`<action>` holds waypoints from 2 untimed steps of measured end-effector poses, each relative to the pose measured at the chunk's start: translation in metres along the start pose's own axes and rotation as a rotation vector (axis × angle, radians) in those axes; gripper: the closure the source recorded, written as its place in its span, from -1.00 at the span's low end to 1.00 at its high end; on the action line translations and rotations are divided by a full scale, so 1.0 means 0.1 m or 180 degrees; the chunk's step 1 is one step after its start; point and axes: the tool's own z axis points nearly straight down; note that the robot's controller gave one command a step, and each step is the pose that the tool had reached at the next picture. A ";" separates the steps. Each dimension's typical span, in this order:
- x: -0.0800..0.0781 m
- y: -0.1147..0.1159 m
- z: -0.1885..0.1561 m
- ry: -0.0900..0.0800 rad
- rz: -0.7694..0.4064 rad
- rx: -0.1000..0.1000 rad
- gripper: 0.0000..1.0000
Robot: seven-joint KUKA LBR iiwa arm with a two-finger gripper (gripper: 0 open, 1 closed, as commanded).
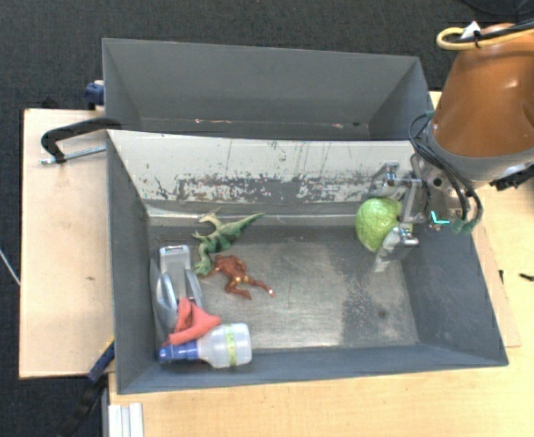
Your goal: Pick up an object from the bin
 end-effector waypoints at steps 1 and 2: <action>-0.01 0.00 -0.04 -0.0027 -0.0003 0.0003 -1.00; -0.08 0.23 0.62 -0.0040 0.0020 0.0001 -1.00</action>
Offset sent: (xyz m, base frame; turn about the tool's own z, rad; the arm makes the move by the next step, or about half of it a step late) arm 0.0125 0.0584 -0.1693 0.0148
